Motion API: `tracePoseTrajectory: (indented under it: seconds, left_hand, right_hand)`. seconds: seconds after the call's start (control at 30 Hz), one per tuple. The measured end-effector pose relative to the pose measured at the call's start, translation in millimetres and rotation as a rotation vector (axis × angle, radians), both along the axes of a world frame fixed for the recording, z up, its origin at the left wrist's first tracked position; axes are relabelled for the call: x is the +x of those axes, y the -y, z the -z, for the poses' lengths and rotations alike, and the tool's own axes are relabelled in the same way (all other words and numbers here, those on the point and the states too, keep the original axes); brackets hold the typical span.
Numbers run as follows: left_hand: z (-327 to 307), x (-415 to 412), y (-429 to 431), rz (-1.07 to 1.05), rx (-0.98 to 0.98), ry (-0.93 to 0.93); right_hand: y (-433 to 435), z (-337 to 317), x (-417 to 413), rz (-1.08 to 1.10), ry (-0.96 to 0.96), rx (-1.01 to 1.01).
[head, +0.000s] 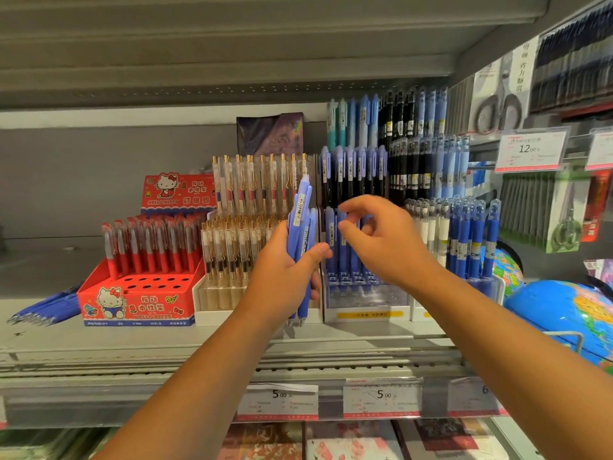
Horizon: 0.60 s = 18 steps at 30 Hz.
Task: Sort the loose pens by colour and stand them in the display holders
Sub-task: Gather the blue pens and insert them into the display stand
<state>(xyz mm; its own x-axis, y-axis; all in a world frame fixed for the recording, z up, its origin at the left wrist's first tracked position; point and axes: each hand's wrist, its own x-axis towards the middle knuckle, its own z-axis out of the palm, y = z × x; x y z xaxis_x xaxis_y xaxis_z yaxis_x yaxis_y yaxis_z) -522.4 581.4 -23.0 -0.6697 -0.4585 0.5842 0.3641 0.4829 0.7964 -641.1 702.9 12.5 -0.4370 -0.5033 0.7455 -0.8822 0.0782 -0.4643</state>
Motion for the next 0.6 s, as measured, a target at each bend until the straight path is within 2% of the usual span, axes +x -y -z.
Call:
tracePoseTrajectory:
  seconds: [0.07, 0.13, 0.27, 0.47, 0.6]
  left_hand:
    - [-0.8, 0.9, -0.1, 0.016, -0.011, -0.009]
    - [-1.3, 1.9, 0.2, 0.037, -0.012, -0.006]
    - [-1.0, 1.2, 0.7, 0.075, -0.010, 0.035]
    - [0.4, -1.3, 0.1, 0.125, 0.005, 0.047]
    - [1.4, -2.0, 0.9, 0.095, 0.088, 0.023]
  right_hand:
    - [1.8, -2.1, 9.7, -0.281, 0.301, -0.002]
    - [5.2, -1.6, 16.4, -0.413, 0.467, 0.024]
    - [9.5, -1.1, 17.5, -0.438, 0.577, 0.015]
    - [6.2, 1.4, 10.3, -0.422, 0.605, -0.021]
    - [3.9, -2.7, 5.5, -0.456, 0.718, -0.222]
